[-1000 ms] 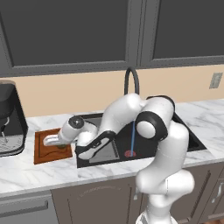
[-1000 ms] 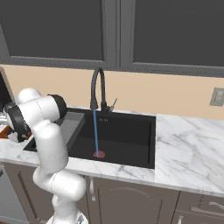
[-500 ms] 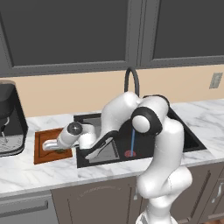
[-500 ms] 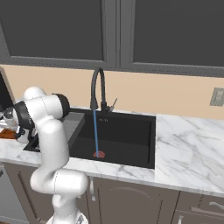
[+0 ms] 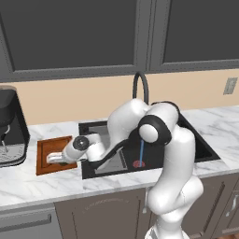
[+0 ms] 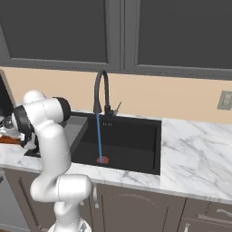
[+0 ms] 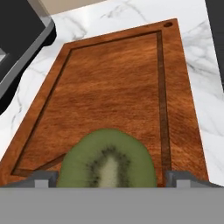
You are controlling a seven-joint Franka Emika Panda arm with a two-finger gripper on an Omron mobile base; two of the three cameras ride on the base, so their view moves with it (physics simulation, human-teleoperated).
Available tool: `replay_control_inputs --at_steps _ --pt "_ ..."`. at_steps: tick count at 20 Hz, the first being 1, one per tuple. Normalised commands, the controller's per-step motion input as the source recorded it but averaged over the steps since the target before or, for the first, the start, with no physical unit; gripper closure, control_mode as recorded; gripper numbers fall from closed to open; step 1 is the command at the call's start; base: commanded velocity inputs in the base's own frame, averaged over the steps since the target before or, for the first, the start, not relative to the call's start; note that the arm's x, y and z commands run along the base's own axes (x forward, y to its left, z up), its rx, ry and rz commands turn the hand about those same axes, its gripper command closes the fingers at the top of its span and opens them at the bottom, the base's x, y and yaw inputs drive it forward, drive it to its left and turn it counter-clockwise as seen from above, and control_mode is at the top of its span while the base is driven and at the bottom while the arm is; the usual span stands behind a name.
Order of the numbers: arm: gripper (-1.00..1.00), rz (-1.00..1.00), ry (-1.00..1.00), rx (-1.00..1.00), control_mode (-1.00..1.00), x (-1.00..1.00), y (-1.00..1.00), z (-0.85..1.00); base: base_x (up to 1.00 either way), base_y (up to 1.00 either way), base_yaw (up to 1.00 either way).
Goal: Pick the kiwi from the sink and place it on the cutting board to airdry. Then turn off the sink faucet.
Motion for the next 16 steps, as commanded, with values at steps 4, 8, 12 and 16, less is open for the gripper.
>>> replay_control_inputs --at_steps 4,8,12,16 --pt "-1.0 -0.04 0.0 0.0 -1.0 0.01 0.0 0.04 0.0 0.0 0.0" --pt "-1.0 -0.04 0.0 0.0 -1.0 0.0 0.0 0.5 0.0 0.0 0.0" --pt "-1.0 -0.03 -0.01 0.0 -1.0 0.0 0.0 0.83 0.0 0.0 0.0" --pt "-1.0 -0.01 -0.01 0.0 -1.0 0.0 0.0 0.88 0.0 0.0 0.0"
